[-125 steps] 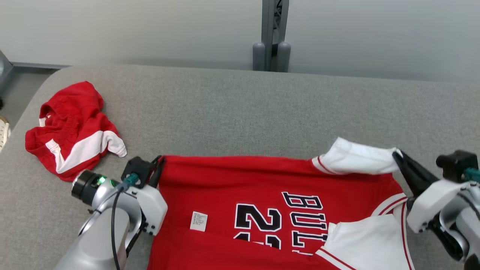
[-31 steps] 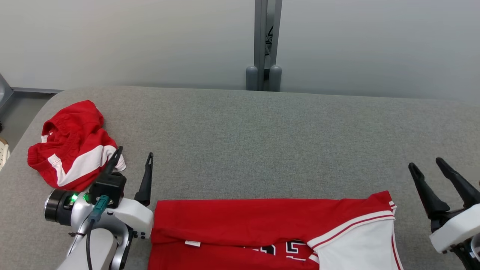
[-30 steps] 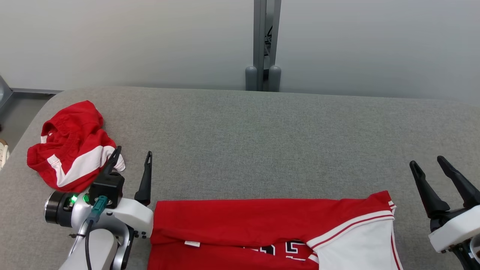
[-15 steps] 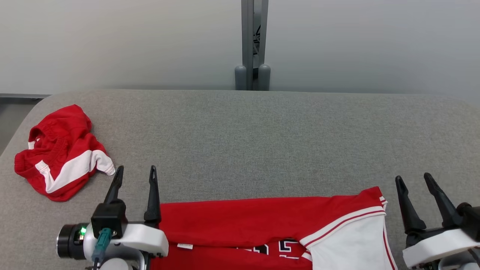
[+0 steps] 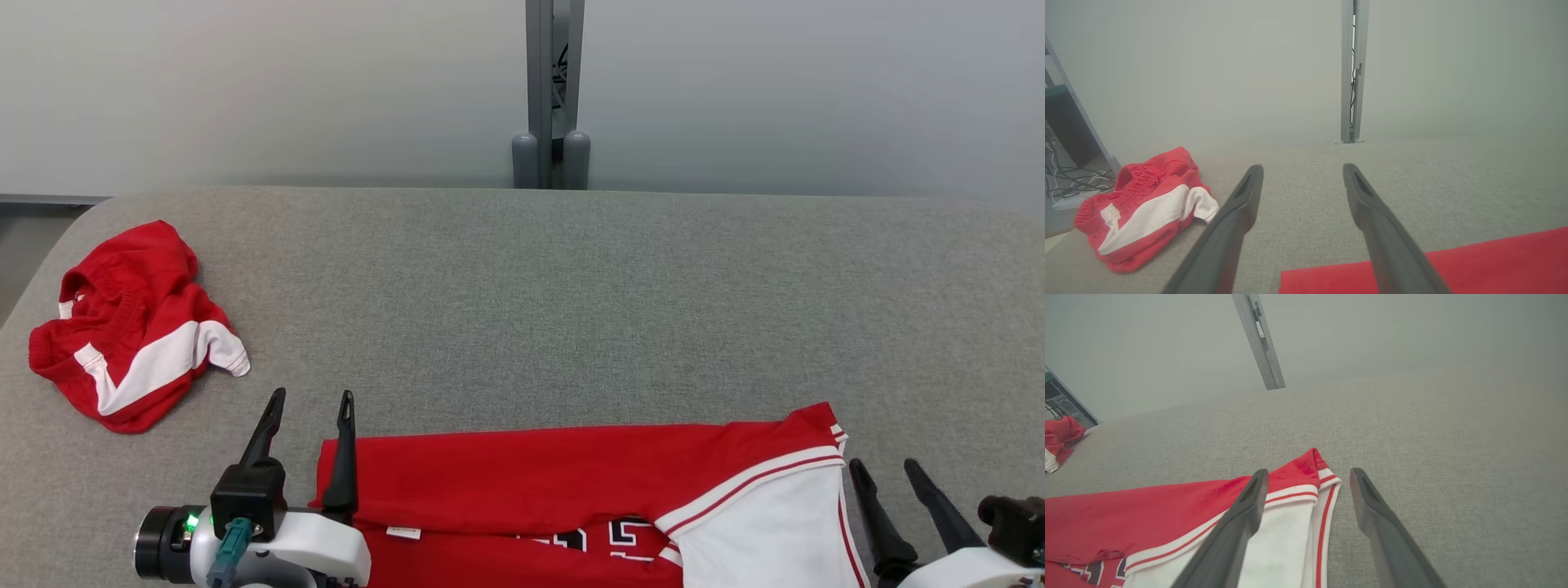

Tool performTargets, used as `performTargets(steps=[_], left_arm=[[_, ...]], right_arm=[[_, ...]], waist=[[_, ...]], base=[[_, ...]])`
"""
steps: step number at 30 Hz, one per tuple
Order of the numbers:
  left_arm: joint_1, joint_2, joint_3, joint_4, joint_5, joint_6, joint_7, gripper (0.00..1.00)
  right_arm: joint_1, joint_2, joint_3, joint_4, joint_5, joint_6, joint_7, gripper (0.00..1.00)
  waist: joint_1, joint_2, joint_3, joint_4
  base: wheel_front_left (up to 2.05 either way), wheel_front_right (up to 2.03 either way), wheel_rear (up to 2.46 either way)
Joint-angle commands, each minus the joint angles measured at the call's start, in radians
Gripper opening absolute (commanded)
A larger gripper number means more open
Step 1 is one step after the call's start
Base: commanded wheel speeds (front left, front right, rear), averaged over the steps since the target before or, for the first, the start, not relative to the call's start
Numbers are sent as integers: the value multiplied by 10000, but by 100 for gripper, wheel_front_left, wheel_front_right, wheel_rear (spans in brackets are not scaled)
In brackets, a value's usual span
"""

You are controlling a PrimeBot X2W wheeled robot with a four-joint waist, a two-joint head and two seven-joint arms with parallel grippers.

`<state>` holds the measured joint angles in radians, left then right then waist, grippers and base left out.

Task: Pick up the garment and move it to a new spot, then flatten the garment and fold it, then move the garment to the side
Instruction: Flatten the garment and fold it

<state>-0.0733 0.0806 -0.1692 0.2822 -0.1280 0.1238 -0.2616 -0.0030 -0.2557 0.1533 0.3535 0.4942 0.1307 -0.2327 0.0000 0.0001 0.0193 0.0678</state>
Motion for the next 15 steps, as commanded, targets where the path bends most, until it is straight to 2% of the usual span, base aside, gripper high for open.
performTargets(steps=[1, 8, 15], left_arm=[[-32, 31, 94, 50, 72, -41, -29, 100], [-295, -140, 220, 312, 428, -357, -29, 100], [-523, -173, 237, 321, 587, -420, -29, 100]], right_arm=[[112, -110, 78, 158, 314, 2, 177, 100], [-139, -672, 1186, 1057, 2193, 4, 888, 100], [-453, -851, 1688, 1623, 2870, 4, 986, 100]], waist=[[0, -1, 42, 7], [0, -1, 495, 132], [0, -1, 796, 300]], base=[[0, 0, 0], [0, 0, 0], [0, 0, 0]])
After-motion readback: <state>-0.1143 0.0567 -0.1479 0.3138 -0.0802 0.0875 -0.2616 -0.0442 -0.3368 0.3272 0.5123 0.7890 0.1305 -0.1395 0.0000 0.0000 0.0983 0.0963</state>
